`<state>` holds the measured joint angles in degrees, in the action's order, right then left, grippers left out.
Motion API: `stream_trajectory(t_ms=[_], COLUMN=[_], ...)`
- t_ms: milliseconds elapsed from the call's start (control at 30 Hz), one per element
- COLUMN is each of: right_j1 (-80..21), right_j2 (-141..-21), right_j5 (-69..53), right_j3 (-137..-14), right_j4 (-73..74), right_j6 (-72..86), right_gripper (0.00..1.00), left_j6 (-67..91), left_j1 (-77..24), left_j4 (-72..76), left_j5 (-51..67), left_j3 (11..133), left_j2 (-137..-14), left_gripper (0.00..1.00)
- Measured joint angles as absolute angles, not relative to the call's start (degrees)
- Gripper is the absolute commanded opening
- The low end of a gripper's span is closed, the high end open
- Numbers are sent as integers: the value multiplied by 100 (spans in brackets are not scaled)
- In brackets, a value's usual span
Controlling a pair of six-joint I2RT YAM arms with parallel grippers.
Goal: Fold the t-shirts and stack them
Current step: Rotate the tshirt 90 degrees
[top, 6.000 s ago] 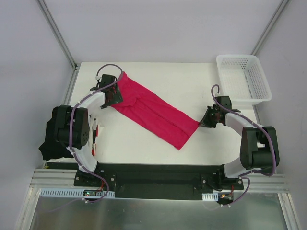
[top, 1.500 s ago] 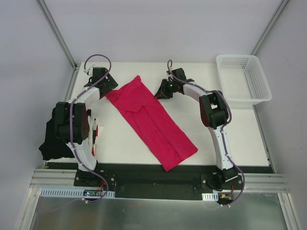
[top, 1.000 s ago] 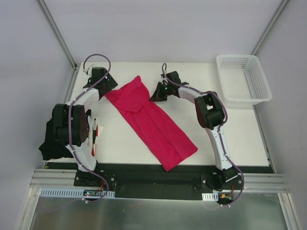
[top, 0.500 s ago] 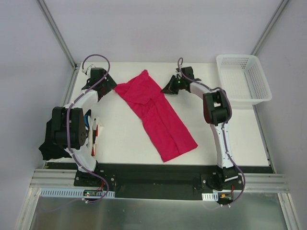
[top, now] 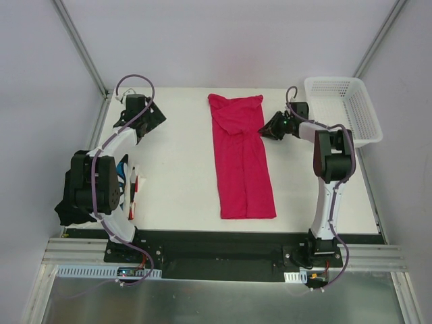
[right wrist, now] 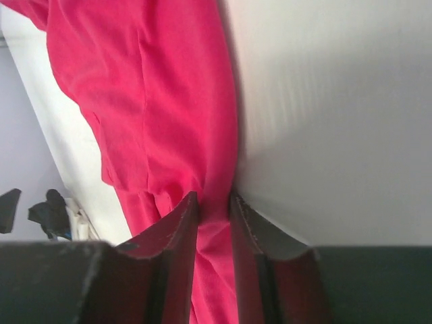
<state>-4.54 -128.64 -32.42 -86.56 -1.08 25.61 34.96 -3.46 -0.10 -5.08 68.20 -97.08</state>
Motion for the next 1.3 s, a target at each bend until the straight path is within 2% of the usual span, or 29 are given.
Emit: stream_trajectory(t_ms=[133,367,500,700,933,1300], right_j1=[-491,-484,-475,-475,-475,-478], right_j2=[-12481,-11056,-10057,-7970,-6751,-6357], right_j5=[-3057,-2718,-2606,-2477,-2320,-2344], right_j3=[-8189,-6326,-5238,-3723,-2928,-2635], right_j4=[-123,-130,143,681,1151,2141], right_j6=[2425,2180,1955,1678,1400,1076], right_gripper=[34,36,38,44,47,47], left_j6=[3498,3540,3540,3522,3509,3638], left_j1=[-569,-1975,-2609,-2700,-2773,-3347], left_j4=[40,257,268,283,648,661], left_j5=[-263,578,1181,1549,1765,2069], left_j3=[6820,6554,6042,5140,4058,3280], left_j2=[-9708,-9706,-9631,-8855,-7937,-7859], left_gripper=[79,79,80,82,81,82])
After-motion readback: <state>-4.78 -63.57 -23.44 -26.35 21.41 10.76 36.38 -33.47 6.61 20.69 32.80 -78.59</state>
